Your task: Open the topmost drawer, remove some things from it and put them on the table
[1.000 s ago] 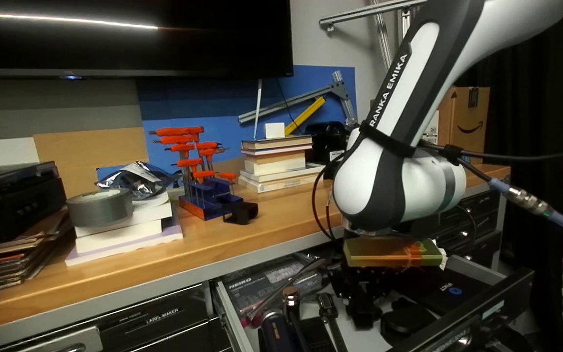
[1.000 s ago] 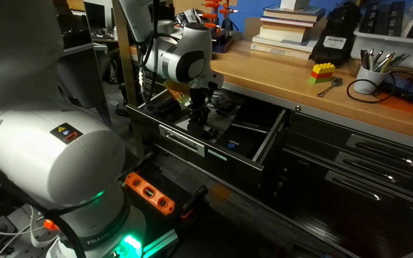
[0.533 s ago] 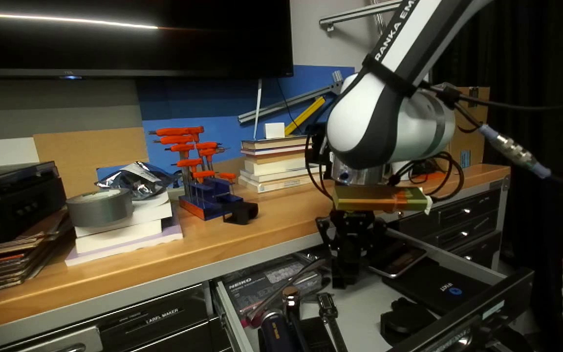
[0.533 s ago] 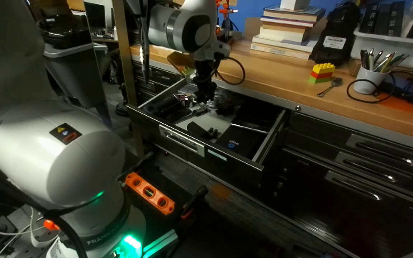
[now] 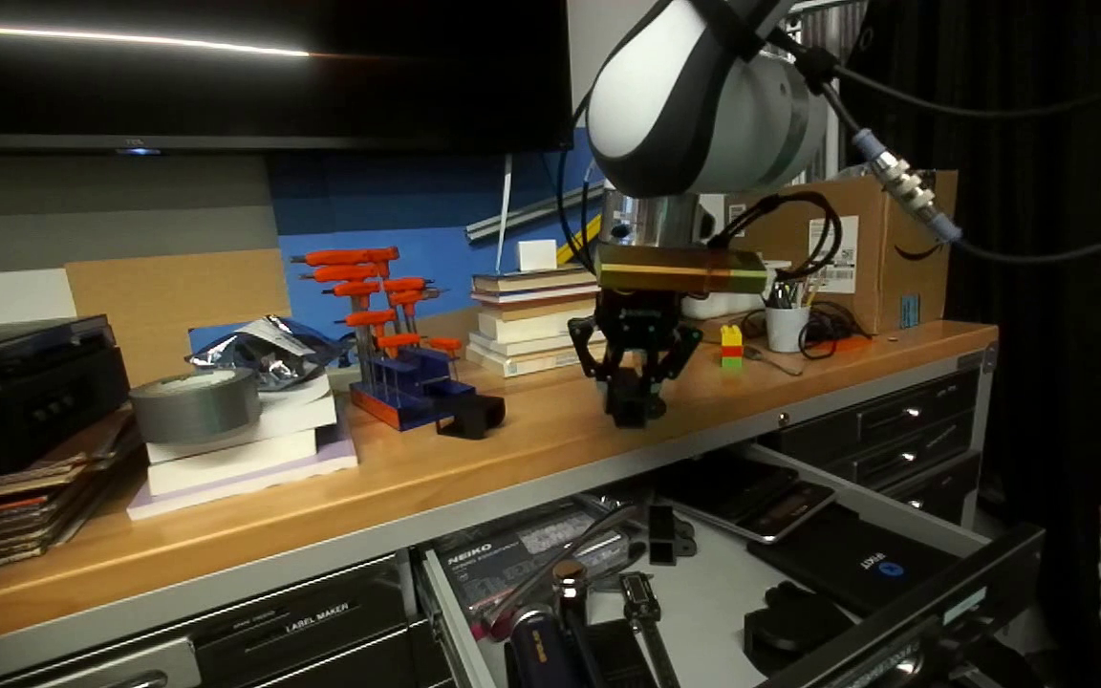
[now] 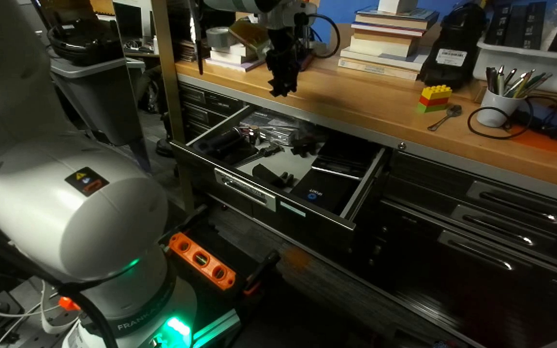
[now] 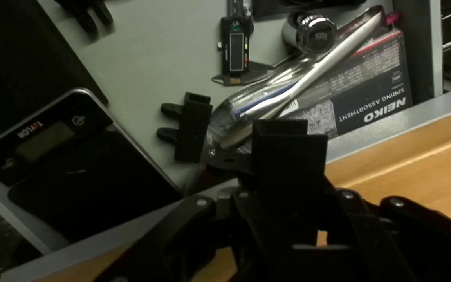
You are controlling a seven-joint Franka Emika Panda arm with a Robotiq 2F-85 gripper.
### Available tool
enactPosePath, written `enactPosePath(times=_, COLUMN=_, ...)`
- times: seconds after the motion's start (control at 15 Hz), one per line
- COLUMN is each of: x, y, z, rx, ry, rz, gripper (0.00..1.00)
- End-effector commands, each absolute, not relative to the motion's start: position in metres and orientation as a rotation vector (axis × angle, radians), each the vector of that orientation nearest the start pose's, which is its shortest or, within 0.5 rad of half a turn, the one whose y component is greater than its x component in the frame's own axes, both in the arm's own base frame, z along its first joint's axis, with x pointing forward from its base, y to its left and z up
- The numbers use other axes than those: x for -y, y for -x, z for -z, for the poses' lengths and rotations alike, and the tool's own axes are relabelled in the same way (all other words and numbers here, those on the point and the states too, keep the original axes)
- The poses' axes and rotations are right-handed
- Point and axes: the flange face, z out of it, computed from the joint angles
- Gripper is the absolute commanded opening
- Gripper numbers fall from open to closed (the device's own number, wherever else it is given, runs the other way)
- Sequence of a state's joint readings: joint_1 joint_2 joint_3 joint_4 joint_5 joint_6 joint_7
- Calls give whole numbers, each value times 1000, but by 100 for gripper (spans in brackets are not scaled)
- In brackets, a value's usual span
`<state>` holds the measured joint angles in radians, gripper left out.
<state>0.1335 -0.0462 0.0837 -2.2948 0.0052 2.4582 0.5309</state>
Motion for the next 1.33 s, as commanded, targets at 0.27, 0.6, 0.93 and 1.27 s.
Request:
enactPosePath(times=0.27, x=-148, y=-603, z=-407, rx=-454, ry=3042, rz=340, gripper=12)
enactPosePath(times=0.6, x=-173, y=-662, z=-379, rx=-410, ry=3071, rz=294, gripper=12)
enactPosePath(times=0.93, x=-193, y=-701, z=-364, rx=-398, ry=3083, rz=283, gripper=12)
enactPosePath(times=1.27, x=-197, y=-721, z=-364, rx=-409, ry=3104, rz=297, gripper=12)
